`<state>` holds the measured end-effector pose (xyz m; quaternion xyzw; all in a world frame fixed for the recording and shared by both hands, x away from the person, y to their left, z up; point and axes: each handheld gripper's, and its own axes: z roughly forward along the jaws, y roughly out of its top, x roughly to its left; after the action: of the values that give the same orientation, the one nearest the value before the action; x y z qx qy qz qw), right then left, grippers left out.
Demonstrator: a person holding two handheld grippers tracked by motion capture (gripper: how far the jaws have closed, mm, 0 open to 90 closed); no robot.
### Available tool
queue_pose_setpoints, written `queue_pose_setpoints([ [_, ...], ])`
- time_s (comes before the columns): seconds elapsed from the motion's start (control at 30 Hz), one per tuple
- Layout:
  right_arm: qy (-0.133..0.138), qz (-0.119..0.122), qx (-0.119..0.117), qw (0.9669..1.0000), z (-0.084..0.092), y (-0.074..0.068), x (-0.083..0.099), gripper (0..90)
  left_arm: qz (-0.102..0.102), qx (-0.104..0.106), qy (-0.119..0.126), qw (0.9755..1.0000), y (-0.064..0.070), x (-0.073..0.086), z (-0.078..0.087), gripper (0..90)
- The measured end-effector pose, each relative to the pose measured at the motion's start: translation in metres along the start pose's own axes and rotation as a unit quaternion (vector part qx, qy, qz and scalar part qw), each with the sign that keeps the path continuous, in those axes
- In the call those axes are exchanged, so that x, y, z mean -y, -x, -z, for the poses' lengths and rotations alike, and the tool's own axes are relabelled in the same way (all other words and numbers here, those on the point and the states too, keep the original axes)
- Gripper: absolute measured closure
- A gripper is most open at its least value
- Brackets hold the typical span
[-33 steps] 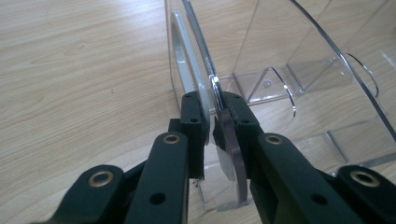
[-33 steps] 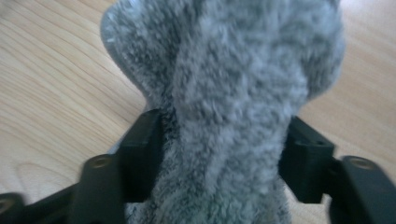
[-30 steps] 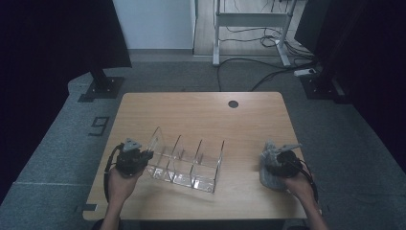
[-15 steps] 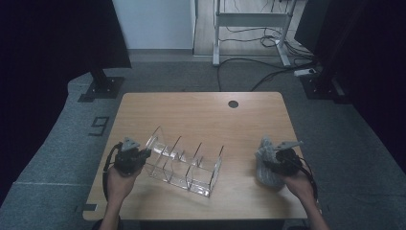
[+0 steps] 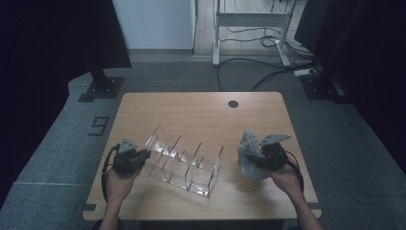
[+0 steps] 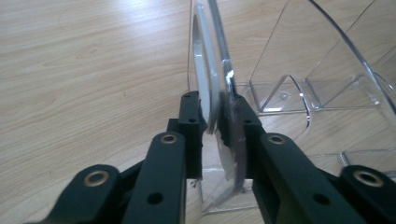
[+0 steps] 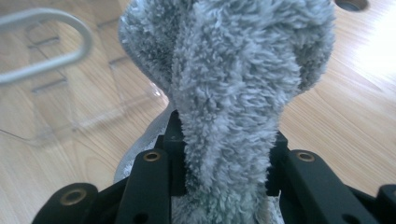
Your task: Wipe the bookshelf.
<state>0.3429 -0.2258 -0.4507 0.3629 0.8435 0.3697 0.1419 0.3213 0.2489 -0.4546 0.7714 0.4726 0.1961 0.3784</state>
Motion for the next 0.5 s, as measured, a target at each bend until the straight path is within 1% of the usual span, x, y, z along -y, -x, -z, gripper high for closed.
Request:
queue_pose_setpoints([
  [0.03, 0.002, 0.003, -0.003, 1.0000, -0.002, -0.003, -0.002, 64.3, 0.002, 0.004, 0.002, 1.0000, 0.000, 0.000, 0.000, 78.8],
  [0.07, 0.004, 0.006, -0.006, 1.0000, -0.004, -0.006, -0.005, 64.2, 0.001, 0.004, 0.001, 1.0000, 0.000, 0.000, 0.000, 80.4],
  [0.17, 0.005, 0.017, -0.016, 0.9997, -0.010, -0.014, -0.011, 64.1, -0.008, -0.008, 0.000, 0.9999, 0.003, 0.000, -0.001, 82.3],
  [0.33, 0.015, 0.033, -0.031, 0.9988, -0.018, -0.027, -0.023, 64.1, -0.014, -0.016, 0.000, 0.9998, 0.004, -0.001, -0.002, 83.7],
  [0.4, 0.017, 0.040, -0.032, 0.9985, -0.021, -0.032, -0.028, 64.1, -0.019, -0.023, -0.003, 0.9996, 0.006, -0.001, -0.002, 84.2],
  [0.5, 0.018, 0.046, -0.034, 0.9982, -0.025, -0.036, -0.032, 64.1, -0.018, -0.024, -0.003, 0.9995, 0.006, -0.002, -0.002, 84.6],
])
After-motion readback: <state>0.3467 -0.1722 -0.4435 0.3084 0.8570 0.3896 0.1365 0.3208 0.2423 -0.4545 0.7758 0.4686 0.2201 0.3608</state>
